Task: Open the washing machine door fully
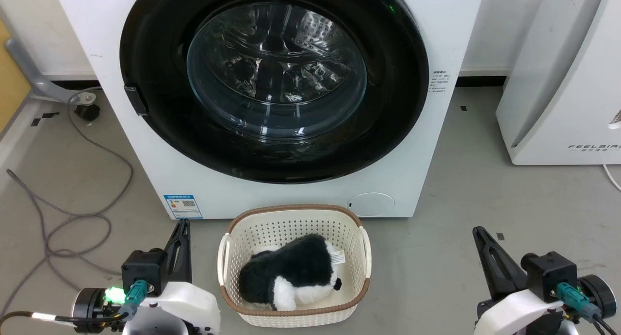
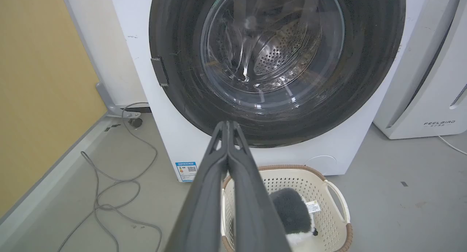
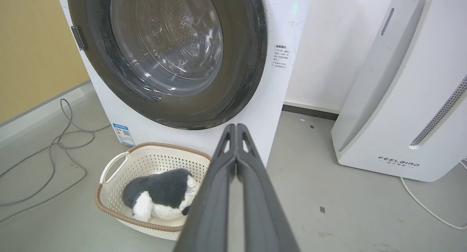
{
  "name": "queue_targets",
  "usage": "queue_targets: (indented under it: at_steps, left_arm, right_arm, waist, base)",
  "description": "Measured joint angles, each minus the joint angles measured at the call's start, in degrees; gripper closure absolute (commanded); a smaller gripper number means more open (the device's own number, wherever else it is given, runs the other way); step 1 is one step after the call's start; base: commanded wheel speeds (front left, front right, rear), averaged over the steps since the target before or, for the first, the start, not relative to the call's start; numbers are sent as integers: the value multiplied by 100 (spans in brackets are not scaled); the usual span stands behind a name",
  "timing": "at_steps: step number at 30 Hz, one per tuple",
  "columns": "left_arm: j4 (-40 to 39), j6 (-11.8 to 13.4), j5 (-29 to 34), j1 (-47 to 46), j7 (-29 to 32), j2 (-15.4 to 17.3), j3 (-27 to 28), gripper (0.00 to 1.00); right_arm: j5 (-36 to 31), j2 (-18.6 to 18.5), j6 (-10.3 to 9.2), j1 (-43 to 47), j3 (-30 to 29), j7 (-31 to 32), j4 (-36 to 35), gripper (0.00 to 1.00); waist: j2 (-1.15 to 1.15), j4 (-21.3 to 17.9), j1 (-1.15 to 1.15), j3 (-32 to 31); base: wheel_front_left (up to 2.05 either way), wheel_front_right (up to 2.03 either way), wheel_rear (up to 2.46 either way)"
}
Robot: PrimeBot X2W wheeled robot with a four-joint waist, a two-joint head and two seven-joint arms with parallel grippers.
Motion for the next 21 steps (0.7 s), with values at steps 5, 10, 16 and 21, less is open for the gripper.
queue_targets:
  at_steps: [5, 10, 16, 21]
  left_arm:
    - [0, 0, 0, 0, 0, 0, 0, 100]
    - [2, 3, 0, -1, 0, 0, 1, 0]
    - [7, 20, -2, -1, -4, -1, -9, 0]
    - [7, 66, -9, -2, -64, -1, -45, 0]
  right_arm:
    - [0, 0, 0, 0, 2, 0, 0, 100]
    - [0, 0, 0, 3, 0, 0, 0, 0]
    - [22, 0, 0, 5, -24, -9, -3, 0]
    - [152, 0, 0, 5, -79, -62, -34, 0]
  waist:
    - [0, 0, 0, 0]
    - [0, 0, 0, 0]
    - [0, 0, 0, 5]
    - [0, 0, 0, 13]
  base:
    - [0, 0, 0]
    - [0, 0, 0]
    - [0, 0, 0]
    - [0, 0, 0]
